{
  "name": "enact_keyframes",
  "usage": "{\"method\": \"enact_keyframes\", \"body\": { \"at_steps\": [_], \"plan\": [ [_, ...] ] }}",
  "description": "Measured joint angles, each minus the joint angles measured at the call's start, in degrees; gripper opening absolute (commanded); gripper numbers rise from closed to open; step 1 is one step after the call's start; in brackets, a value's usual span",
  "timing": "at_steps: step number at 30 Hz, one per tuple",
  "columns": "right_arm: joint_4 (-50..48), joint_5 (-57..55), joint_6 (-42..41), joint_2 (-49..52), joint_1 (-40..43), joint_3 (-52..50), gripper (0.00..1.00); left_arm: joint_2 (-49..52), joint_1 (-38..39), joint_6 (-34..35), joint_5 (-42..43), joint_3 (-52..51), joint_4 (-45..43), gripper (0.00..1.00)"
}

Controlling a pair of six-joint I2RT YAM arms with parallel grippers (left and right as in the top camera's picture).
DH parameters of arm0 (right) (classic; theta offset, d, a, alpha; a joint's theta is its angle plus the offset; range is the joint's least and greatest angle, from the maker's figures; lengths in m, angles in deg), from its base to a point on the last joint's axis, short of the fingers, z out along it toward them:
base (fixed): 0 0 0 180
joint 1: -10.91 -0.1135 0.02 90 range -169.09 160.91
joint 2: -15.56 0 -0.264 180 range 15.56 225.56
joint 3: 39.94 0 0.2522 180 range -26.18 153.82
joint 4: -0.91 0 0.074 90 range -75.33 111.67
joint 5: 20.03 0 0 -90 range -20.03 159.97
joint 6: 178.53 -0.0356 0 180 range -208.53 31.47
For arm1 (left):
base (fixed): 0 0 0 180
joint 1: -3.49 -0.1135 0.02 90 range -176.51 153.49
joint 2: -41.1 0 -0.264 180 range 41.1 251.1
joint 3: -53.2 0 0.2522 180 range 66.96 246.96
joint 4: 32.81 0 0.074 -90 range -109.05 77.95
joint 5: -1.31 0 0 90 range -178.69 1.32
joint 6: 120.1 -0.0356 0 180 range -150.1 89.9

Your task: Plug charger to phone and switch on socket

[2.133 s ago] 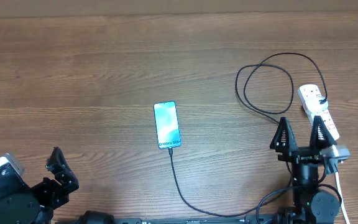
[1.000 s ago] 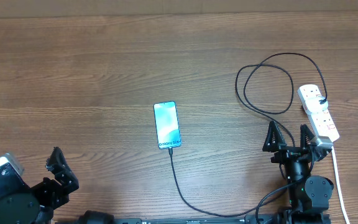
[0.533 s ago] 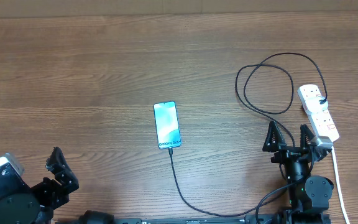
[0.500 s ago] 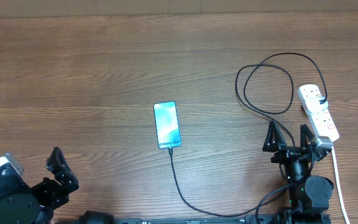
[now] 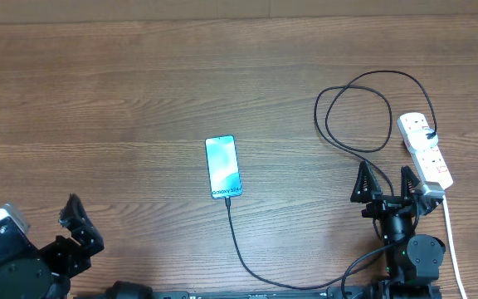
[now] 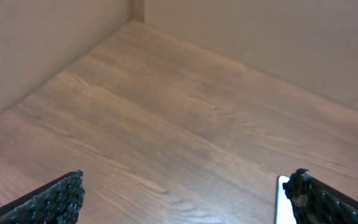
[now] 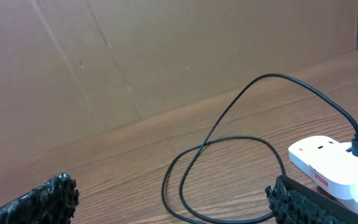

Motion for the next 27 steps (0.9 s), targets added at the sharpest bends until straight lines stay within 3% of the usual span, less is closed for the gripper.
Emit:
{"method": "enact_keyframes", "body": {
  "at_steps": [5, 11, 14, 20, 27],
  "plan": [
    [0.0, 0.0, 0.0, 0.0, 0.0, 0.0, 1.00, -0.6, 0.3, 0.0, 2.0, -5.2, -3.4, 1.00],
    [0.0, 0.0, 0.0, 0.0, 0.0, 0.0, 1.00, -8.5, -2.8, -0.2, 8.0, -22.3, -9.9, 1.00],
    [0.0, 0.0, 0.0, 0.0, 0.0, 0.0, 1.00, -14.3, -4.3, -0.2, 11.2, -32.9, -15.7, 1.00],
    [0.0, 0.0, 0.2, 0.0, 0.0, 0.0, 1.00, -24.5, -4.7, -0.1, 17.6, -55.2, -35.6, 0.99],
    [0.1, 0.0, 0.2, 0.0, 0.0, 0.0, 1.00, -31.6, -4.7, -0.2, 23.5, -69.8, -49.9, 1.00]
  ]
}}
